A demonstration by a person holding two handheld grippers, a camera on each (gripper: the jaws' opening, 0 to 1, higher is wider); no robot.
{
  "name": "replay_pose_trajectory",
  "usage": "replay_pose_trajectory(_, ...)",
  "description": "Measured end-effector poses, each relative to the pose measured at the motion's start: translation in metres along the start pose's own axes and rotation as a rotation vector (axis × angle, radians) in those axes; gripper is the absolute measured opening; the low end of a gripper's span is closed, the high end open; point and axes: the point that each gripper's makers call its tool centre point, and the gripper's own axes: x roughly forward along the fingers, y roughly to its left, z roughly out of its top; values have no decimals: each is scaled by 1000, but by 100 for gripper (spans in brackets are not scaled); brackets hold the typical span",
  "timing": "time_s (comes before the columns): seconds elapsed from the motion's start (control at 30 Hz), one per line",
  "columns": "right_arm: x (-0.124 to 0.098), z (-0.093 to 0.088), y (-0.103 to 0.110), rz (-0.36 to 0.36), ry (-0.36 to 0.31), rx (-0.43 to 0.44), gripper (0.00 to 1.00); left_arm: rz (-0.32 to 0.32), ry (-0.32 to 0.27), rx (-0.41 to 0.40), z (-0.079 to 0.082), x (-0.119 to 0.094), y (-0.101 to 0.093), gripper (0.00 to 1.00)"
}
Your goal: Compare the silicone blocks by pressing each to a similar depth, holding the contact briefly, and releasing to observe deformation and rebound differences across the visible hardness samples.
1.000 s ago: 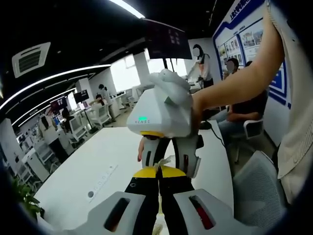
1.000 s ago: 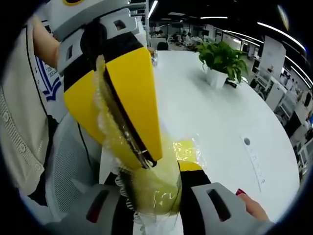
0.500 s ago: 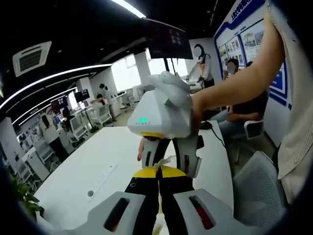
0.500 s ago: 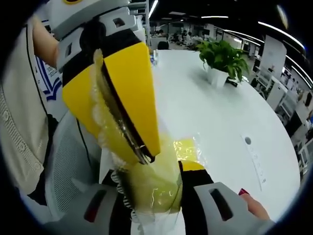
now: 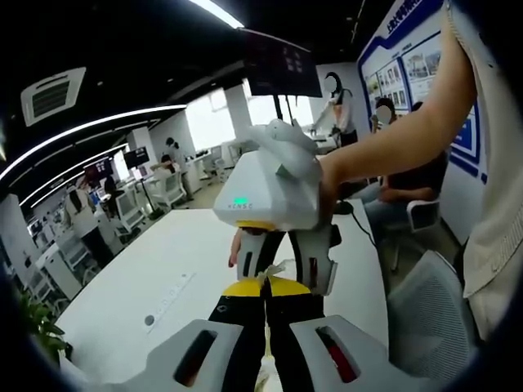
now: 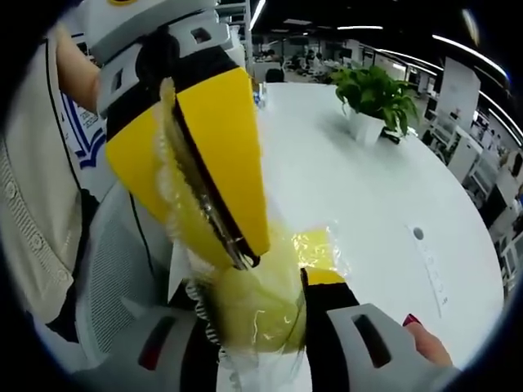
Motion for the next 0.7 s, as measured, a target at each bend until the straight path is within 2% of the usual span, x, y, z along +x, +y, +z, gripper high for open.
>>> replay_pose_trajectory(0.33, -2, -7, -2, -15, 14, 7, 39, 1, -3, 1, 1, 1, -1, 0)
replay_pose_trajectory(0.7, -5, -5, -6, -42, -12, 10, 48, -6, -2, -4, 2, 2, -4, 0)
